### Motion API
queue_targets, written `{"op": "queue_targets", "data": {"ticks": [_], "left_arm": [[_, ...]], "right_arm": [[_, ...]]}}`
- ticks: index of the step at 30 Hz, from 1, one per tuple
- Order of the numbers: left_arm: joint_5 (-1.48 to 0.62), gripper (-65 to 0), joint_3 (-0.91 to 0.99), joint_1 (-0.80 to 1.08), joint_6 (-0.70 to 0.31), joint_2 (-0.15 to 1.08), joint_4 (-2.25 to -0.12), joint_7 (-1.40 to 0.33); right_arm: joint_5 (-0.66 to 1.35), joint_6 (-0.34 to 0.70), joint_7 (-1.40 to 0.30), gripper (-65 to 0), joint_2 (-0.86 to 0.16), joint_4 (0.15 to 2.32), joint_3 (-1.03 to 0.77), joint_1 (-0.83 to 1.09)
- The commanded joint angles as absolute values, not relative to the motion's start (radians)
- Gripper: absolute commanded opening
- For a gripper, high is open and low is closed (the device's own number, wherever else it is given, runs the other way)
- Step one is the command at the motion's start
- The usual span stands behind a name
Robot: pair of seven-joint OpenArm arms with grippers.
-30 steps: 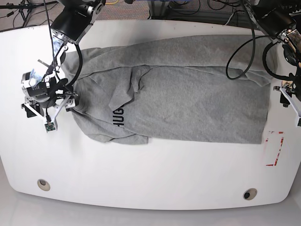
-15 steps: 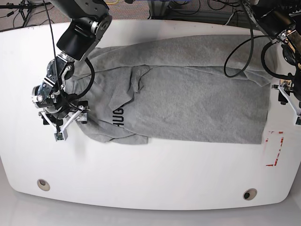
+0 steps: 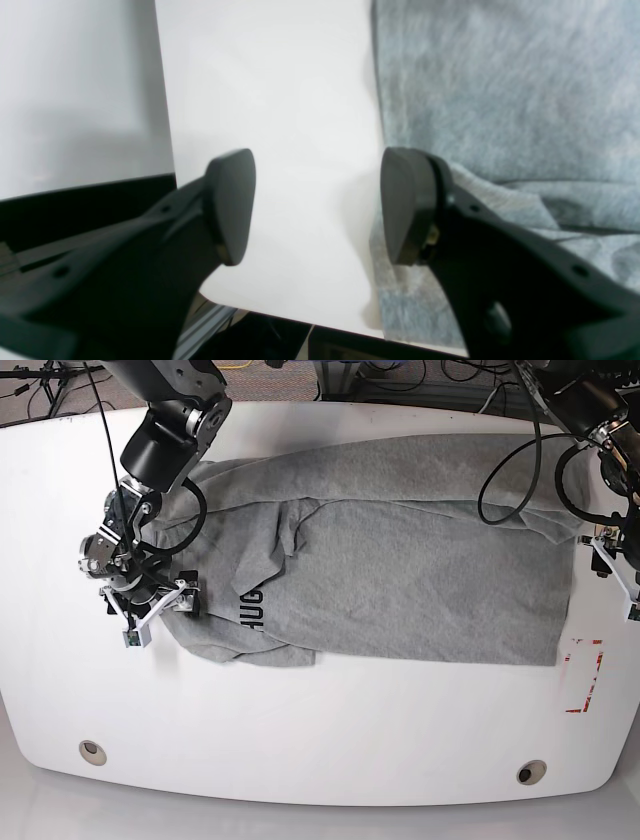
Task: Fold the T-shirt properly
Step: 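Move both grippers to the shirt's hem corners and grasp them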
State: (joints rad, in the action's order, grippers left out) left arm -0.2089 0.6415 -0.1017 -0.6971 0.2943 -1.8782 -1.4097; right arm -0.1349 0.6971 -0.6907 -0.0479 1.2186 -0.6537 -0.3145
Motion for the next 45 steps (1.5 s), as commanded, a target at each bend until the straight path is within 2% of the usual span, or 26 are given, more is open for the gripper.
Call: {"op": "queue_targets", "data": {"ticks": [1,9,12,16,19,20,21,26,36,45], "left_arm": [[-0.214,-27.8,0.642,-0.12,-0.698,0.312,-1.891,-1.396],[-0.214,-27.8,0.642,-0.127,-0.698,0.312,-1.891,-1.396],[-0.214,-27.8,0.642,-0.128,-0.698,0.312,-1.891,-1.396],[-0.214,-27.8,0.639,-0.154,-0.698,0.302,-1.854,-1.391],[-0.214,-27.8,0.63,-0.18,-0.698,0.295,-1.768,-1.349],[-0.214,-27.8,0.625,-0.185,-0.698,0.295,-1.742,-1.34],[-0.216,-27.6,0.619,-0.193,-0.691,0.295,-1.704,-1.326],[-0.214,-27.5,0.581,-0.259,-0.647,0.298,-1.549,-1.224],[-0.182,-27.2,0.532,-0.366,-0.452,0.349,-1.202,-0.98],[-0.122,-27.2,0.479,-0.449,-0.438,0.401,-0.931,-0.771]], "right_arm": [[-0.127,0.698,-0.624,-11.1,-0.065,1.173,-0.653,-0.331],[-0.127,0.698,-0.595,-11.4,-0.071,1.142,-0.648,-0.294],[-0.127,0.698,-0.595,-17.1,-0.071,1.144,-0.647,-0.278],[-0.127,0.698,-0.595,-38.8,-0.071,1.144,-0.647,-0.278],[-0.127,0.698,-0.595,-58.2,-0.071,1.144,-0.645,-0.278],[-0.127,0.698,-0.595,-62.9,-0.071,1.144,-0.645,-0.278],[-0.13,0.698,-0.596,-65.0,-0.071,1.144,-0.645,-0.278],[-0.133,0.698,-0.598,-63.4,-0.071,1.144,-0.636,-0.278],[-0.13,0.698,-0.598,-65.0,-0.071,1.145,-0.613,-0.274],[-0.128,0.698,-0.598,-65.0,-0.071,1.145,-0.611,-0.268]]}}
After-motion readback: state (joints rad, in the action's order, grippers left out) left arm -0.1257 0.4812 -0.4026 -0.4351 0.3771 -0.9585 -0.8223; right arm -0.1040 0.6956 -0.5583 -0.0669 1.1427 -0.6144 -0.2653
